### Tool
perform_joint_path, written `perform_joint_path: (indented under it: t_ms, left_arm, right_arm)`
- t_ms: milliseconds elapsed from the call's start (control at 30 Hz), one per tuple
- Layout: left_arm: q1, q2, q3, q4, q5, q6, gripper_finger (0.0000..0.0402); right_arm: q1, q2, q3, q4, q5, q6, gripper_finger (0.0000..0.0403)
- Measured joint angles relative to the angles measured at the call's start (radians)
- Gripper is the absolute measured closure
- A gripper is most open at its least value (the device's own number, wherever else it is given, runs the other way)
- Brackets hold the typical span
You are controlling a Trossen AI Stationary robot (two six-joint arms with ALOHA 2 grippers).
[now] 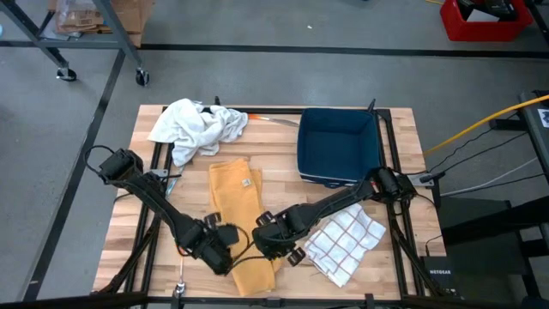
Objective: Fold towel
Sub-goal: Fold the yellow towel
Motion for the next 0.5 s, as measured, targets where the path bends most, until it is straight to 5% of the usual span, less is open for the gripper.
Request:
perform_joint_path:
  t_ms: [500]
  left_arm:
    - [-0.107,0.087,0.000,0.232,-0.033,0.426,0.0251]
  right_arm:
    - [0.093,0.010,-0.042,0.061,0.024,-0.491,0.0246]
